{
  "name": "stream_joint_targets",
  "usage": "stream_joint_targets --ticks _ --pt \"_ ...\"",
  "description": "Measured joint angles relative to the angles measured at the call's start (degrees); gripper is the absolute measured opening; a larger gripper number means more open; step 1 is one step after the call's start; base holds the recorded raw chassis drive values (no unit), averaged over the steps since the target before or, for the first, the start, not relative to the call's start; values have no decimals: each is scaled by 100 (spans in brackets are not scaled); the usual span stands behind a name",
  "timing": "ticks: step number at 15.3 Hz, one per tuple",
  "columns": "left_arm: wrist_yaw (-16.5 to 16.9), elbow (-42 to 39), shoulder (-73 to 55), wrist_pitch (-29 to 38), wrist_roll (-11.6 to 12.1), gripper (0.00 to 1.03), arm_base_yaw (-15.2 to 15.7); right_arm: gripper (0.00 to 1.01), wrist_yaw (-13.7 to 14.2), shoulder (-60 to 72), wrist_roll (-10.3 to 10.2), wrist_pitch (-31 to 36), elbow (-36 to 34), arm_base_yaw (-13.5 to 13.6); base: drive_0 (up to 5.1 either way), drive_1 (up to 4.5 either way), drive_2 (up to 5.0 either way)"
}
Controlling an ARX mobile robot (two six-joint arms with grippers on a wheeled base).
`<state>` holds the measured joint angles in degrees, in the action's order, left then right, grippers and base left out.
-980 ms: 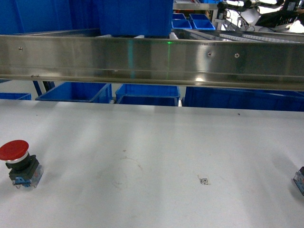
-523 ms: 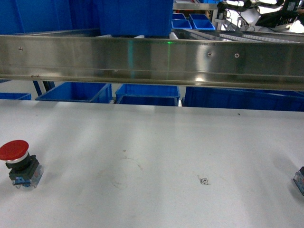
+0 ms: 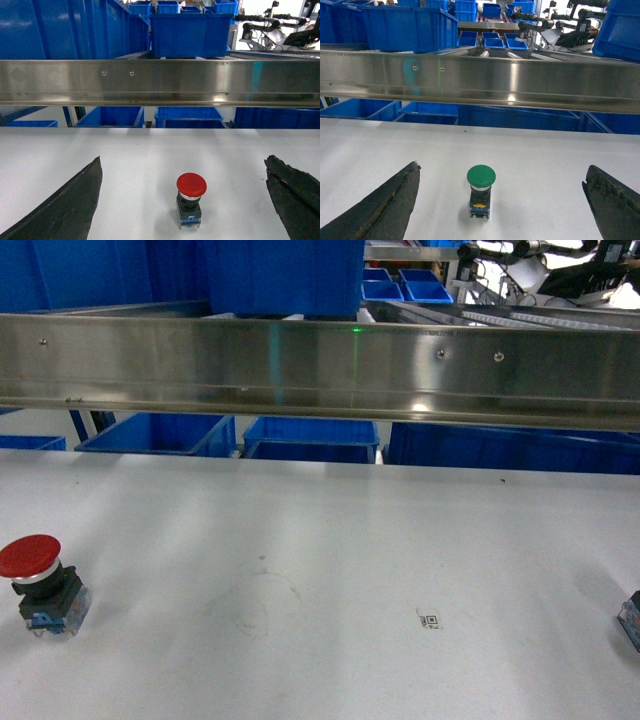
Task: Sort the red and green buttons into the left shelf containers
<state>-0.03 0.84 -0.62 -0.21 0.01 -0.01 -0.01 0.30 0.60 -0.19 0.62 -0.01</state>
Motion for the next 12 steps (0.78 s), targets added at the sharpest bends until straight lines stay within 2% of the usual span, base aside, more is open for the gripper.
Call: stream_joint_targets --ticks 10,11,12 --pt "-26 0 -2 17 2 98 -28 98 -7 9 -4 -13 0 -7 0 0 0" --pt "-157 4 -105 299 -11 98 -175 98 -20 205 -37 68 7 -2 0 0 0" --pt "85 153 -684 673 -164 98 -4 98 -48 953 -105 549 105 -37 0 0 0"
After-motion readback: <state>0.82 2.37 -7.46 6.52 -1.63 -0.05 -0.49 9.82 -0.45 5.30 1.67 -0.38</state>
